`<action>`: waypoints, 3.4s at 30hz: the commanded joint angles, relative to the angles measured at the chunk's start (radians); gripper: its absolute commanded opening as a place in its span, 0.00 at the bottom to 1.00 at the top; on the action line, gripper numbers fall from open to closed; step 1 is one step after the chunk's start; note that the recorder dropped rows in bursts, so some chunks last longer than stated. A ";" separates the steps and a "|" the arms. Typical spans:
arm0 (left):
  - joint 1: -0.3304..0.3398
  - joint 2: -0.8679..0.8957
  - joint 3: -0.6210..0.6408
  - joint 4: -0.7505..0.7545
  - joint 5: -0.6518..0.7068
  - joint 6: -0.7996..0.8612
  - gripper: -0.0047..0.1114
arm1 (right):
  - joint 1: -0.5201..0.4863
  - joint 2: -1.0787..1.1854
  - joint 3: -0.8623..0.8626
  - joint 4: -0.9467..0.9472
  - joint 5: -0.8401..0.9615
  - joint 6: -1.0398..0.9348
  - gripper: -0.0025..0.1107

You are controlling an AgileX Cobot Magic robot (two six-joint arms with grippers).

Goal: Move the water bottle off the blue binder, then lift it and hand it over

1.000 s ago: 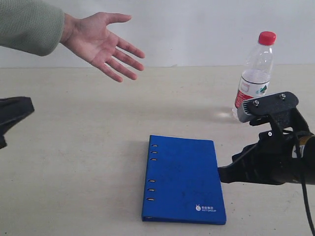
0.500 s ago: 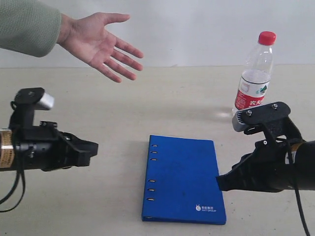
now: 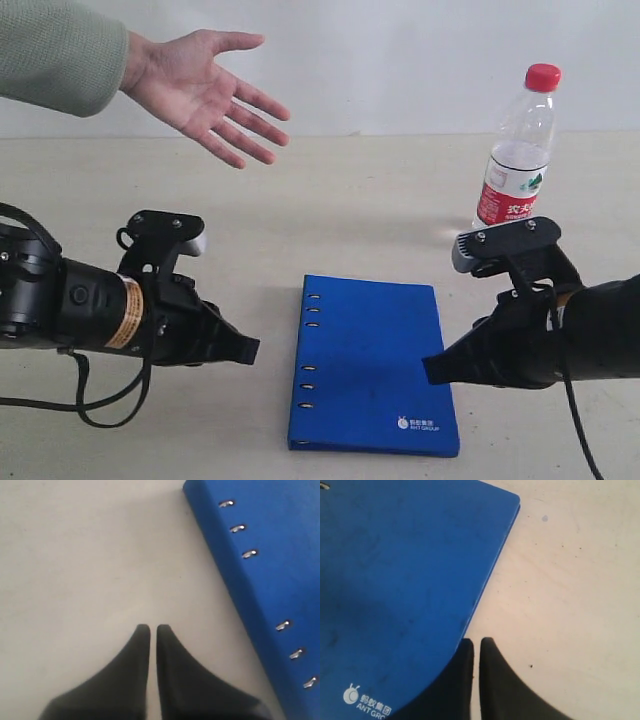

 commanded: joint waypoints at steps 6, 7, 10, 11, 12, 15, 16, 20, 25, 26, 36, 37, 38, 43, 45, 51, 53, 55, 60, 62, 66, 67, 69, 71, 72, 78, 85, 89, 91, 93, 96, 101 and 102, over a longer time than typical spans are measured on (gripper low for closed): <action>-0.116 0.034 -0.107 -0.020 0.364 -0.043 0.08 | 0.001 0.026 -0.020 -0.002 0.015 0.005 0.02; -0.123 0.034 -0.117 -0.023 0.398 -0.034 0.08 | 0.001 0.026 -0.020 -0.002 0.015 0.005 0.02; -0.135 0.034 -0.142 -0.088 0.437 0.011 0.08 | 0.001 0.026 -0.020 -0.002 0.015 0.005 0.02; -0.136 0.034 -0.143 -0.113 0.429 0.030 0.08 | 0.001 0.026 -0.020 -0.002 0.017 0.011 0.02; -0.136 0.034 -0.143 -0.146 0.385 0.058 0.08 | 0.001 0.026 -0.020 0.000 0.017 0.011 0.02; -0.142 0.046 -0.143 -0.251 0.274 0.141 0.08 | 0.001 0.026 -0.020 0.002 0.034 0.023 0.02; -0.144 0.052 -0.143 -0.268 0.251 0.149 0.08 | 0.001 0.026 -0.018 0.002 0.034 0.022 0.02; -0.155 0.082 -0.143 -0.286 0.181 0.149 0.08 | 0.001 0.026 -0.018 0.002 0.017 0.023 0.02; -0.192 0.126 -0.143 -0.286 0.148 0.145 0.08 | 0.001 0.026 -0.018 0.002 0.013 0.029 0.02; -0.198 0.128 -0.143 -0.275 0.163 0.145 0.08 | 0.001 0.026 -0.018 0.002 0.013 0.029 0.02; -0.133 0.095 -0.340 -0.880 0.692 0.936 0.08 | 0.001 0.026 -0.023 0.002 0.011 0.031 0.02; -0.108 0.095 -0.376 -1.052 0.764 1.120 0.08 | 0.001 0.026 -0.028 0.002 0.017 0.031 0.02; -0.090 0.099 -0.409 -1.165 0.820 1.243 0.08 | 0.001 0.026 -0.033 0.002 0.024 0.031 0.02; -0.022 0.134 -0.460 -1.683 0.942 1.706 0.08 | 0.001 0.026 -0.054 0.002 0.063 0.031 0.02; -0.026 0.140 -0.453 -1.705 0.850 1.672 0.08 | 0.001 0.026 -0.054 0.002 0.068 0.031 0.02; -0.034 0.140 -0.432 -1.651 0.696 1.571 0.08 | 0.001 0.026 -0.054 0.002 0.097 0.026 0.02; -0.034 0.140 -0.432 -1.550 0.682 1.465 0.08 | 0.001 0.026 -0.054 0.002 0.076 0.026 0.02; -0.034 0.140 -0.432 -1.460 0.666 1.371 0.08 | 0.001 0.026 -0.054 0.002 0.067 0.026 0.02; -0.039 0.156 -0.424 -1.431 0.664 1.349 0.08 | 0.001 0.026 -0.054 0.002 0.055 0.028 0.02; -0.049 0.177 -0.415 -1.431 0.644 1.349 0.08 | 0.001 0.026 -0.054 0.002 0.034 0.028 0.02; -0.054 0.220 -0.408 -1.431 0.649 1.355 0.08 | 0.000 0.042 -0.069 0.002 0.039 0.028 0.02; -0.054 0.220 -0.408 -1.431 0.656 1.355 0.08 | -0.001 0.059 -0.081 0.002 0.056 0.028 0.02; -0.054 0.218 -0.408 -1.431 0.662 1.367 0.08 | -0.001 0.100 -0.109 0.002 0.076 0.028 0.02; -0.054 0.216 -0.408 -1.431 0.662 1.368 0.08 | -0.001 0.155 -0.146 0.002 0.089 0.032 0.02; -0.054 0.216 -0.408 -1.431 0.665 1.368 0.08 | -0.001 0.179 -0.164 0.002 0.101 0.031 0.02; -0.054 0.216 -0.408 -1.433 0.677 1.395 0.08 | -0.001 0.236 -0.226 0.002 0.162 0.034 0.02; -0.054 0.216 -0.408 -1.439 0.672 1.395 0.08 | -0.122 0.234 -0.227 -0.009 0.233 0.020 0.29; -0.054 0.216 -0.408 -1.446 0.649 1.398 0.08 | -0.166 0.234 -0.209 0.007 0.246 -0.010 0.45; -0.054 0.216 -0.408 -1.478 0.645 1.433 0.08 | -0.164 0.234 -0.205 0.054 0.242 -0.062 0.44; -0.054 0.216 -0.408 -1.527 0.647 1.490 0.08 | -0.161 0.234 -0.205 0.115 0.244 -0.130 0.44; -0.054 0.216 -0.408 -1.579 0.653 1.553 0.08 | -0.161 0.234 -0.205 0.247 0.257 -0.277 0.44; -0.054 0.216 -0.408 -1.579 0.655 1.560 0.08 | -0.161 0.226 -0.205 0.649 0.318 -0.701 0.44; -0.054 0.216 -0.408 -1.579 0.655 1.563 0.08 | -0.161 0.219 -0.205 0.775 0.354 -0.832 0.44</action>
